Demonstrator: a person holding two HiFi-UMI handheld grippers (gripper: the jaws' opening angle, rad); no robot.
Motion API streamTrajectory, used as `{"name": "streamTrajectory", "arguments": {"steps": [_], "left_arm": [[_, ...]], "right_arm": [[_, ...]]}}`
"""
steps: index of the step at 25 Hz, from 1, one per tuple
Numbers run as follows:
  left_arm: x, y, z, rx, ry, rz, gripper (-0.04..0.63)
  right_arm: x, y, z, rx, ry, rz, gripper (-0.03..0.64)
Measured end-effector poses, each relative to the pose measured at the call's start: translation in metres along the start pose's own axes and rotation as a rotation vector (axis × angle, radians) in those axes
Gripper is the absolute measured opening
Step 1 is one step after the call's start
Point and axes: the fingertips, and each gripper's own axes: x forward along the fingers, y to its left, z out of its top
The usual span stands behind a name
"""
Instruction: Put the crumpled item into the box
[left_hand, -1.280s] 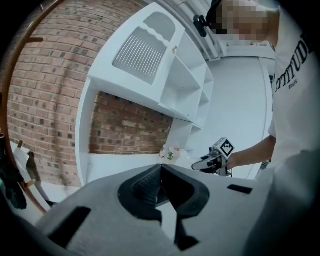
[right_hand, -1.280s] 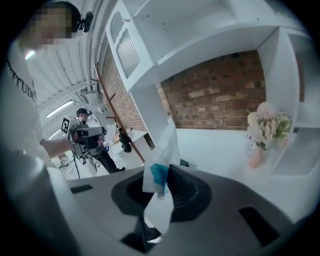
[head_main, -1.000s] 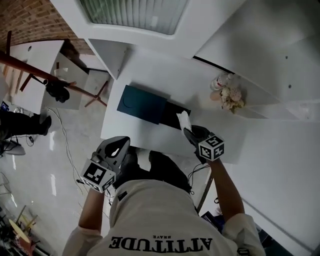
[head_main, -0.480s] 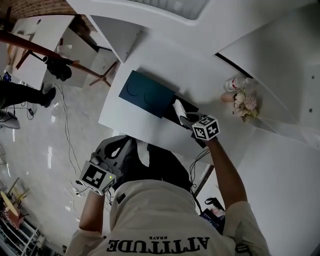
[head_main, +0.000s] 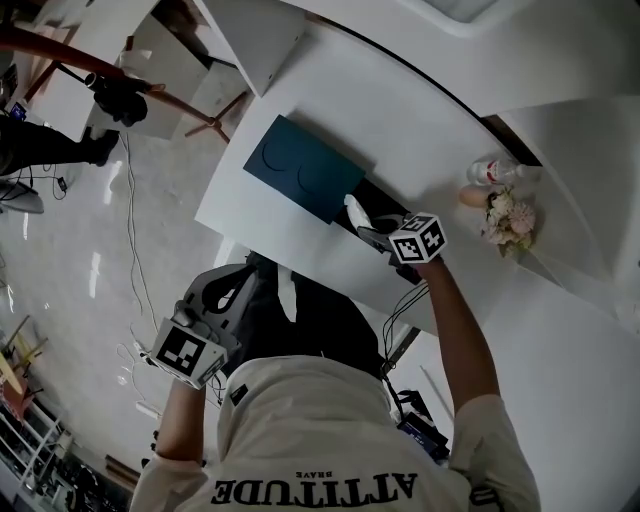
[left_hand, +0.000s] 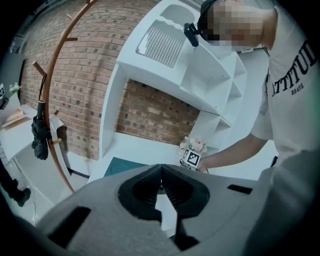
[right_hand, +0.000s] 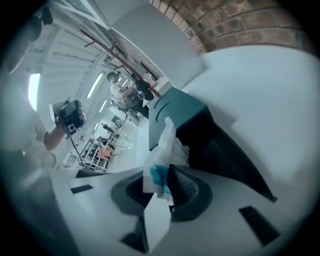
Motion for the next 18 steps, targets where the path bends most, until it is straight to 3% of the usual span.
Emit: {"name": "streamTrajectory", "arguments": {"steps": [3,5,9,13,18], "left_arm": [[-0.002,0.0,-0.007,-0.014,0.005,0.014,0.025],[-0.002,-0.001,-0.009,-0.015,0.006,0.017,0.025],[0.001,-0.005,-0.01,-0.01,0.006,0.014,0.025],[0.004,-0.011,-0.009,-0.028,0.01,0.012,0.026],[0.003,-0.015,-0.012,-0.012,0.005,0.009,0.026]], "right_arm": [[-0.001,0.002,0.003,0.047,-0.01,0.064,0.071],[-0.004,-0.005,0.002,0.071,0.0,0.056,0.072],[-0.011,-0.028,-0.006,0.034,0.054,-0.091,0.083],[-0.02,-0.051,-0.012,-0.08,0.107,-0.302,0.187],[-0.032,-0.057,-0.002,-0.133,0.057,-0.391,0.21]]}}
